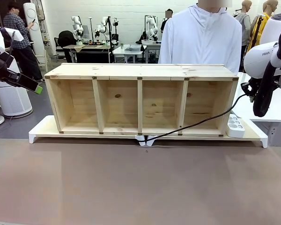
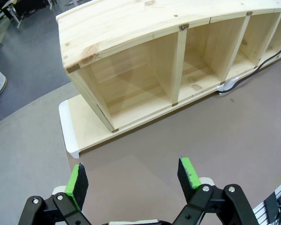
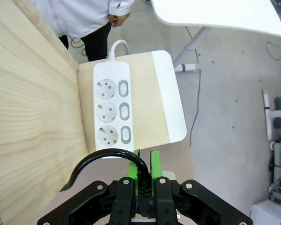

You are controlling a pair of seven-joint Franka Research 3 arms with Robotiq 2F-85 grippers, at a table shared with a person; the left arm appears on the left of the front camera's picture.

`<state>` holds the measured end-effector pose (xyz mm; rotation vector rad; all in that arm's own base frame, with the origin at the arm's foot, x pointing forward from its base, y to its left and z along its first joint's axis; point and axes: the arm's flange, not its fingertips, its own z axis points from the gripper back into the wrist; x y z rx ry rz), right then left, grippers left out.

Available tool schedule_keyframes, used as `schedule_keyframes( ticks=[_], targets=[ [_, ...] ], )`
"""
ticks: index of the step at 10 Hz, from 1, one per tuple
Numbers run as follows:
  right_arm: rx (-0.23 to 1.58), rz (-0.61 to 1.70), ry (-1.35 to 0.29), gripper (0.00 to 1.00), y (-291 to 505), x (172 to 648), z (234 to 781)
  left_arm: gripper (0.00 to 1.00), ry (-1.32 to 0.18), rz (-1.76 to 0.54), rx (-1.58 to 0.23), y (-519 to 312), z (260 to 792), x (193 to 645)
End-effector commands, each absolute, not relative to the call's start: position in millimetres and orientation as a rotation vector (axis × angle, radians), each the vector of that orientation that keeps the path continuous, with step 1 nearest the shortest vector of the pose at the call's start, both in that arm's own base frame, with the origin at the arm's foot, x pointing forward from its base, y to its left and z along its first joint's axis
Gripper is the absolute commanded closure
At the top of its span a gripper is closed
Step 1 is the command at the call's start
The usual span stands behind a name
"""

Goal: Perform cable management.
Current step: Pull the grasped Power Cable to the location of the Power Strip, then release the Power Cable when the human grasps it.

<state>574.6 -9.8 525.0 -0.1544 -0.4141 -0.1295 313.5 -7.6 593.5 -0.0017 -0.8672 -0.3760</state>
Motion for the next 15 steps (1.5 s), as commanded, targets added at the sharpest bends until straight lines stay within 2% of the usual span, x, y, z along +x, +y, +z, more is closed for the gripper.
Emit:
schedule_keyframes(
  ticks=[1,5,15],
  targets=[
    [-0.148,-0.127,-0.429,0.87,-12.4,581.4,531.6,0.0,-0.876,-0.368,-0.002,-7.7,593.4,315.6],
    [-0.155,-0.132,-0.435,0.87,-9.4,588.4,546.7,0.0,-0.876,-0.368,-0.002,-7.7,593.4,315.6],
    [-0.156,-0.13,-0.42,0.87,-8.0,576.9,535.0,0.0,-0.876,-0.368,-0.002,-7.7,593.4,315.6]
  ],
)
